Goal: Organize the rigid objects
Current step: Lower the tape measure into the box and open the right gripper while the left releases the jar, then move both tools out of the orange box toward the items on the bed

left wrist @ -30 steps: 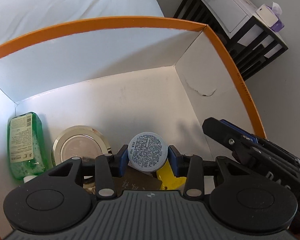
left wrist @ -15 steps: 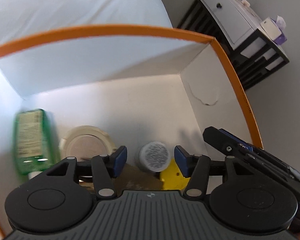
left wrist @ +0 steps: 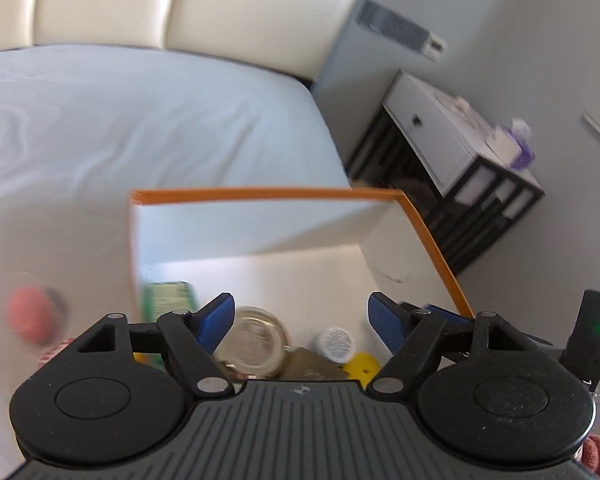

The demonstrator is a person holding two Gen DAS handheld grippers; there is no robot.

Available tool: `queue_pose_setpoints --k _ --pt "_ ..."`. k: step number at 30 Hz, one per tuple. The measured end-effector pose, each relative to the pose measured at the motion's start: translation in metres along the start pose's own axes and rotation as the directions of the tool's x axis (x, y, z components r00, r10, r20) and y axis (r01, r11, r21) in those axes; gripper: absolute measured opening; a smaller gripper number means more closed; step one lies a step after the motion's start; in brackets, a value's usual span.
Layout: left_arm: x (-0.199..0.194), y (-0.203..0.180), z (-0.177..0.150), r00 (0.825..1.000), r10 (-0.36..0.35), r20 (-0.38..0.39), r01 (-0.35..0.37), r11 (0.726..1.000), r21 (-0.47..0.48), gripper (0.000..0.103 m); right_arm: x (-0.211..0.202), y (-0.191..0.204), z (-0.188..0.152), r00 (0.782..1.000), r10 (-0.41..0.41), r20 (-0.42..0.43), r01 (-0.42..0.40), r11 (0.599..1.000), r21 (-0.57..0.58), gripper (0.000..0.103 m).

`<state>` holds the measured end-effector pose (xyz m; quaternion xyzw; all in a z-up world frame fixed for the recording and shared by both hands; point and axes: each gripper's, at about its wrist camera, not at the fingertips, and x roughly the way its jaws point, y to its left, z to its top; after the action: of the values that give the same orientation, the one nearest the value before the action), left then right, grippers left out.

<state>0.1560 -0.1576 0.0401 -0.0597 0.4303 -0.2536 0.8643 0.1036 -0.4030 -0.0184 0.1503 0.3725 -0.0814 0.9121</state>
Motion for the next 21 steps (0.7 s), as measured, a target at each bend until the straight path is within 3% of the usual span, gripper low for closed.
queue_pose_setpoints --k 2,6,10,12,14,17,21 --pt "-0.012 0.013 -0.003 0.999 0.04 0.033 -0.039 0.999 -0.016 0.089 -0.006 0.007 -0.001 0.999 -0.034 0.021 0.035 0.999 -0.042 0.058" --pt "-0.038 0.043 -0.013 0.98 0.149 0.128 -0.142 0.988 -0.062 0.089 -0.02 0.024 0.0 0.995 -0.064 0.075 0.073 0.989 -0.132 0.059" --pt "-0.06 0.071 -0.018 0.954 0.232 0.189 -0.214 0.97 -0.111 0.086 -0.038 0.057 -0.001 0.993 0.05 0.109 -0.027 0.979 -0.203 0.059" --pt "-0.065 0.084 -0.019 0.948 0.255 0.192 -0.227 0.962 -0.155 0.079 -0.043 0.085 -0.004 0.988 0.124 0.093 -0.094 0.957 -0.276 0.064" --pt "-0.067 0.098 -0.02 0.952 0.254 0.171 -0.225 0.959 -0.175 0.077 -0.046 0.117 -0.009 0.978 0.198 0.07 -0.158 0.913 -0.377 0.064" --pt "-0.062 0.106 -0.018 0.954 0.286 0.094 -0.274 0.954 -0.124 0.07 -0.048 0.166 -0.019 0.962 0.273 0.026 -0.216 0.811 -0.544 0.064" --pt "-0.079 0.114 -0.017 0.927 0.364 0.094 -0.364 0.931 -0.021 0.069 -0.031 0.22 -0.034 0.965 0.247 -0.09 -0.237 0.667 -0.706 0.064"
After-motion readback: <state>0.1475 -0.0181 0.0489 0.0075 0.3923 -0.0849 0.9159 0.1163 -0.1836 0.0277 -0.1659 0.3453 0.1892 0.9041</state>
